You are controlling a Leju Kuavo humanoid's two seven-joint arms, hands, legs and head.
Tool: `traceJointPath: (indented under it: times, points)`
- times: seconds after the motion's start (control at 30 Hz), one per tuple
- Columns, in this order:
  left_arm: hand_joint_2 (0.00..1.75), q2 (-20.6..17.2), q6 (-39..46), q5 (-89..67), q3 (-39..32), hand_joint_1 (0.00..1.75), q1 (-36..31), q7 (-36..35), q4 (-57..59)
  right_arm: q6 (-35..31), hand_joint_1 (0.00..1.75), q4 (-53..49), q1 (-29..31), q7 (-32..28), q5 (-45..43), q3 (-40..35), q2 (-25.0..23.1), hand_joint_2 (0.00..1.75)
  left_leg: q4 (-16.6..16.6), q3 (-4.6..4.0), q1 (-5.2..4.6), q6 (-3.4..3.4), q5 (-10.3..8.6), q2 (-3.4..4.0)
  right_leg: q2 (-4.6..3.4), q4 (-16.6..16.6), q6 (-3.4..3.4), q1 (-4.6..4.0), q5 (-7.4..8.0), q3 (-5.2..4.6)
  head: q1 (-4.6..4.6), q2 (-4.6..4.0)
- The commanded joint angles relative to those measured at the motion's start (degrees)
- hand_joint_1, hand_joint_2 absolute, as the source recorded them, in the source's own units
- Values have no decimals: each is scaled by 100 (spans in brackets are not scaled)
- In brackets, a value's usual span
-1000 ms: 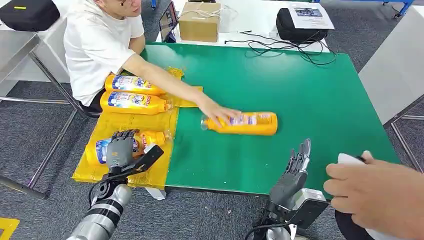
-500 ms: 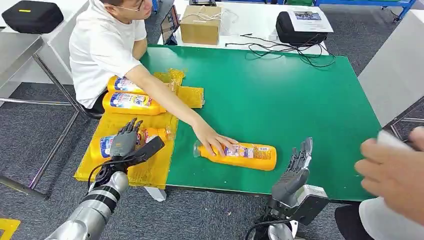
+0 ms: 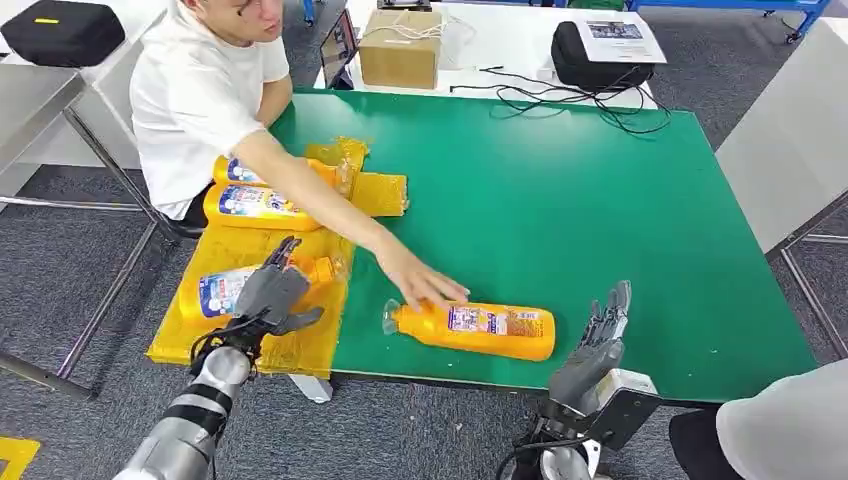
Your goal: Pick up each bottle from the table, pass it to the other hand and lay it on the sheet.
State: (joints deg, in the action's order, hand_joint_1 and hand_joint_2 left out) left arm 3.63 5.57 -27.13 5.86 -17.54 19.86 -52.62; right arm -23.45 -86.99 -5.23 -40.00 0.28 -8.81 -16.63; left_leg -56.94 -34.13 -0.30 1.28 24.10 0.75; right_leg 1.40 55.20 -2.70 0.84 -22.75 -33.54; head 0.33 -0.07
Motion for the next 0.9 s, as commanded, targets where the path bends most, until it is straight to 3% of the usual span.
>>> traceJointPath:
  times: [0.03, 0.13, 0.43, 0.5, 0.6, 0.63, 0.73, 0.8, 0.9]
  points:
    - [175, 545, 264, 2927, 349, 0, 753, 399, -2727, -238, 0, 402, 82, 0, 136, -239, 84, 0, -14, -17, 12, -6, 12, -11, -4, 4, 7, -10, -8, -8, 4, 0]
    - [175, 546, 295, 3719, 372, 0, 773, 497, -3102, -464, 0, 395, 115, 0, 233, -401, 184, 0, -11, -20, 10, -8, 19, 4, -20, 4, 13, -9, -6, -15, 2, 0]
    - [175, 551, 317, 3927, 299, 0, 739, 571, -3084, -498, 0, 399, 129, 0, 209, -409, 209, 0, -1, -26, 9, -10, 11, 2, -16, -2, 15, -9, -1, -25, 0, 0]
    - [175, 519, 367, 4088, 295, 0, 718, 649, -3185, -738, 0, 389, 132, 0, 501, -511, 298, 0, 1, -37, 6, -6, 4, 0, -8, -4, 11, -7, 3, -34, 2, 0]
    - [175, 490, 193, 4662, 264, 0, 857, 560, -3613, -1293, 0, 976, 192, 5, 1892, -957, 807, 0, 3, -36, 8, -4, 4, 5, -12, -9, 10, -8, 6, -32, 2, 0]
    - [175, 491, 89, 4778, 281, 0, 966, 656, -3815, -1655, 0, 1210, 226, 62, 2464, -958, 914, 175, 4, -36, 9, -4, 4, 7, -11, -12, 9, -10, 7, -31, 2, 0]
    - [175, 574, 30, 4859, 463, 0, 1410, 640, -4412, -1655, 0, 1669, 246, 897, 5318, -245, 1043, 175, 8, -9, 13, -7, 15, 7, -20, -21, 13, -13, -1, -2, 2, 0]
    - [175, 619, 506, 4330, 687, 0, 1597, 674, -4486, -1655, 0, 2070, 509, 1299, 5603, -228, 1260, 175, 7, -28, 7, -3, 8, 1, -8, -15, 8, -8, 4, -20, 0, 0]
    - [175, 613, 729, 4266, 803, 0, 1681, 785, -4249, -1601, 0, 2994, 1364, 1725, 5710, -565, 1338, 175, 8, -29, 4, 0, 7, 13, -21, -16, 7, -4, 9, -25, 0, 0]
